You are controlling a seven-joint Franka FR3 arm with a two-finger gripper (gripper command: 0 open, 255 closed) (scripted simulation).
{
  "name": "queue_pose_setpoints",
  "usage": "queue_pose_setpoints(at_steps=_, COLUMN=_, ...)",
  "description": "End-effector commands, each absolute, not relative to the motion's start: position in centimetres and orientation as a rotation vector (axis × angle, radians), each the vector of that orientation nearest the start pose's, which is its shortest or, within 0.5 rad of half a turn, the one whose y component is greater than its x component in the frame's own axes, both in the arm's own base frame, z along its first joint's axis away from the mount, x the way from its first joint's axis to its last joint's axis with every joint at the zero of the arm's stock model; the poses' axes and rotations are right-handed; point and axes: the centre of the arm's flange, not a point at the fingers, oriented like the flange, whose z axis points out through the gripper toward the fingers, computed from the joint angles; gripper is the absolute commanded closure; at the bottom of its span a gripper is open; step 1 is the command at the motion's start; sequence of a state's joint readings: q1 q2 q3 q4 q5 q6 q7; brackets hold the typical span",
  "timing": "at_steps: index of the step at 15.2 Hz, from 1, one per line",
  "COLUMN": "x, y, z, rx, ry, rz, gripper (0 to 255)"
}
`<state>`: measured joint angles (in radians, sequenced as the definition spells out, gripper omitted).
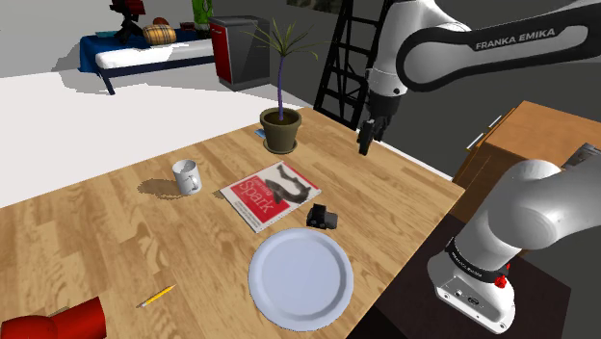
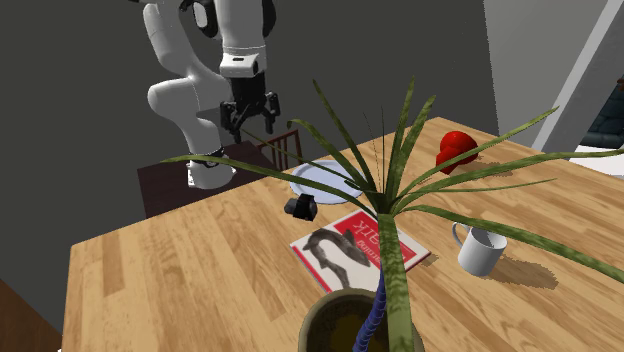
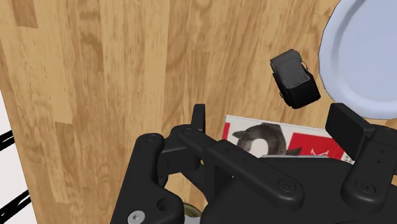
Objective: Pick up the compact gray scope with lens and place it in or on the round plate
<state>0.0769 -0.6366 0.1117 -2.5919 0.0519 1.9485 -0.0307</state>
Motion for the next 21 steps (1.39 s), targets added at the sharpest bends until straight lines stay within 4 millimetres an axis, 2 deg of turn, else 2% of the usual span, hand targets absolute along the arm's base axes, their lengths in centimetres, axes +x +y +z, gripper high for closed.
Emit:
queue_pose_setpoints(at_steps=1, x=35.2, y=8.2, z=43.6, rx=-3.146, ry=-0.31, rz=0.022, gripper=0)
queue_pose_setpoints(at_steps=17, x=38.6, y=18.0, z=24.9, rx=-3.12, ry=-0.538, rz=0.114, gripper=0)
queue_pose_setpoints(at_steps=21, x=38.5, y=18.2, z=22.8, rx=-3.119, ry=-0.544, rz=0.116, gripper=0)
